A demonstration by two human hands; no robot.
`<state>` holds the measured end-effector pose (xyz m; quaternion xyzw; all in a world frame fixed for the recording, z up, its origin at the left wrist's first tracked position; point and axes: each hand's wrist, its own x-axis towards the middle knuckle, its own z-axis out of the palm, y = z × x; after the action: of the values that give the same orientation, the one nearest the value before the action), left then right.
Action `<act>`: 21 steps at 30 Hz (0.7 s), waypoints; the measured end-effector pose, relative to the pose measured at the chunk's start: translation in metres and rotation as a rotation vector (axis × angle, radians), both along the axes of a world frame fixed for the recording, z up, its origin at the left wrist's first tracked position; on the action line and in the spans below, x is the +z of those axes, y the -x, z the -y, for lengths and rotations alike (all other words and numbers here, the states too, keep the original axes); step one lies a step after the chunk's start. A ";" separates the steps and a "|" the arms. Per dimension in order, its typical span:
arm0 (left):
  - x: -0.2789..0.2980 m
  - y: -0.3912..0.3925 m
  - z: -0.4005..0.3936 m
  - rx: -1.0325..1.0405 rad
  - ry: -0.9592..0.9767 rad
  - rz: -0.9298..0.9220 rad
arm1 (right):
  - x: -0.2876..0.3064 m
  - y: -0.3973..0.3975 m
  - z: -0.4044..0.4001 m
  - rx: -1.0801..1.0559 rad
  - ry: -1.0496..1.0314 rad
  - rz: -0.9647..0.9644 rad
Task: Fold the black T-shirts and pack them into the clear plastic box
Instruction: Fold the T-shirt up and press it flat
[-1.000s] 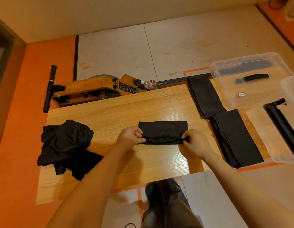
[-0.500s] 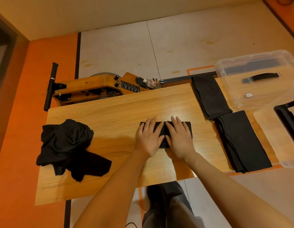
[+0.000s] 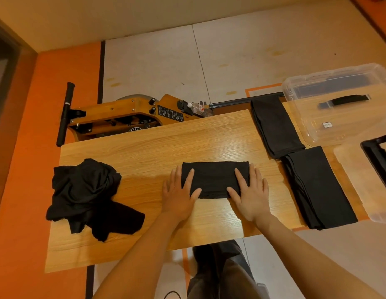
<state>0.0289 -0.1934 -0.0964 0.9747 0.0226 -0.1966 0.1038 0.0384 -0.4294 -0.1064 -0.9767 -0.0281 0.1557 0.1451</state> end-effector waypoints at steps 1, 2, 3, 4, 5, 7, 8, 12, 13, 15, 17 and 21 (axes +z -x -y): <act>0.002 -0.001 0.001 0.062 0.045 0.038 | 0.004 -0.002 -0.001 -0.083 -0.052 0.016; 0.004 -0.004 0.003 0.131 0.095 0.093 | 0.007 -0.006 -0.003 -0.174 -0.108 0.044; 0.006 -0.007 0.006 0.200 0.140 0.150 | 0.012 -0.010 -0.006 -0.261 -0.159 0.081; 0.007 -0.012 0.010 0.273 0.177 0.195 | 0.015 -0.015 -0.008 -0.340 -0.213 0.114; 0.009 -0.016 0.014 0.350 0.213 0.218 | 0.018 -0.021 -0.010 -0.411 -0.276 0.131; 0.011 -0.027 0.021 0.512 0.293 0.223 | 0.024 -0.033 -0.015 -0.553 -0.413 0.095; 0.011 -0.032 0.024 0.594 0.339 0.217 | 0.025 -0.038 -0.016 -0.618 -0.456 0.064; 0.005 -0.046 0.029 0.816 0.460 0.141 | 0.022 -0.045 -0.017 -0.718 -0.480 -0.036; 0.002 -0.048 0.028 0.855 0.483 0.119 | 0.020 -0.046 -0.016 -0.706 -0.471 -0.047; -0.002 -0.048 0.025 0.901 0.523 0.090 | 0.014 -0.044 -0.013 -0.677 -0.455 -0.041; -0.001 -0.047 0.025 0.900 0.508 0.075 | 0.010 -0.040 -0.012 -0.647 -0.450 0.009; 0.005 -0.041 0.027 0.778 0.439 0.133 | 0.013 -0.027 -0.013 -0.577 -0.481 0.090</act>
<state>0.0701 -0.2201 -0.0918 0.8593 0.3382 -0.0799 0.3753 0.0653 -0.4168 -0.0934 -0.8883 0.2062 0.0542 0.4067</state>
